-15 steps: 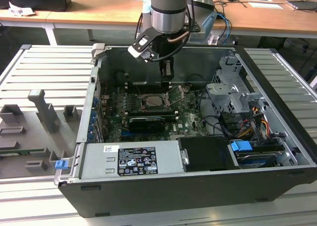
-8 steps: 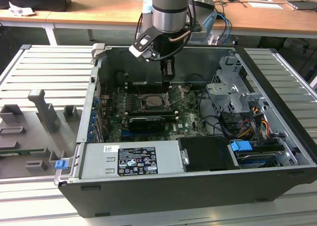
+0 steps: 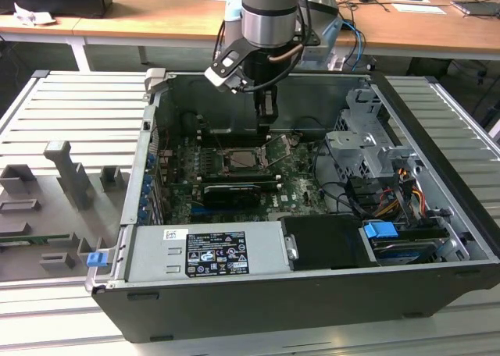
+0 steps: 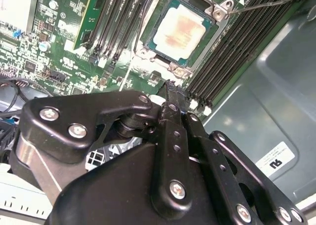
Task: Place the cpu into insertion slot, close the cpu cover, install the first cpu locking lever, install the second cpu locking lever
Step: 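Close the cpu cover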
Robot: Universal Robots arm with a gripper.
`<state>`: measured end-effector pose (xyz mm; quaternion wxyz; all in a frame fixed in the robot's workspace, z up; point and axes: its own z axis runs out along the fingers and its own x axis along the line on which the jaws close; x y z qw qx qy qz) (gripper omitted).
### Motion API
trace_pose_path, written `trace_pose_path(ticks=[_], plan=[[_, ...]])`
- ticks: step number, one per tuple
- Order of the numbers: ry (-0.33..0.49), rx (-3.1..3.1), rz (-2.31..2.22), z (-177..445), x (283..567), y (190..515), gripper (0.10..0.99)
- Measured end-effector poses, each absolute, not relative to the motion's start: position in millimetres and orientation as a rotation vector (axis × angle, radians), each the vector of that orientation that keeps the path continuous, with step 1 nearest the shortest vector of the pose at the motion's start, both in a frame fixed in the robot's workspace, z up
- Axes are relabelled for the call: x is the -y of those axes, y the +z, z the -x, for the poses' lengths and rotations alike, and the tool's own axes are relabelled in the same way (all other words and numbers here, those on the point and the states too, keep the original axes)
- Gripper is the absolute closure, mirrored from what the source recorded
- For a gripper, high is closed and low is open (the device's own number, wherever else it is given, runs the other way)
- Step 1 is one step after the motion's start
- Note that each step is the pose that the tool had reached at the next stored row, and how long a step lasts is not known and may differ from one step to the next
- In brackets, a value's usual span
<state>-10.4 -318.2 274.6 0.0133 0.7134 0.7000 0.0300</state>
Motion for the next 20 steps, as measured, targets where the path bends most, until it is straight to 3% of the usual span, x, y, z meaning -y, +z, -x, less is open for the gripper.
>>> trace_pose_path(ticks=[20], plan=[[0.093,-2.181,-2.222,-10,318,275,0.980]])
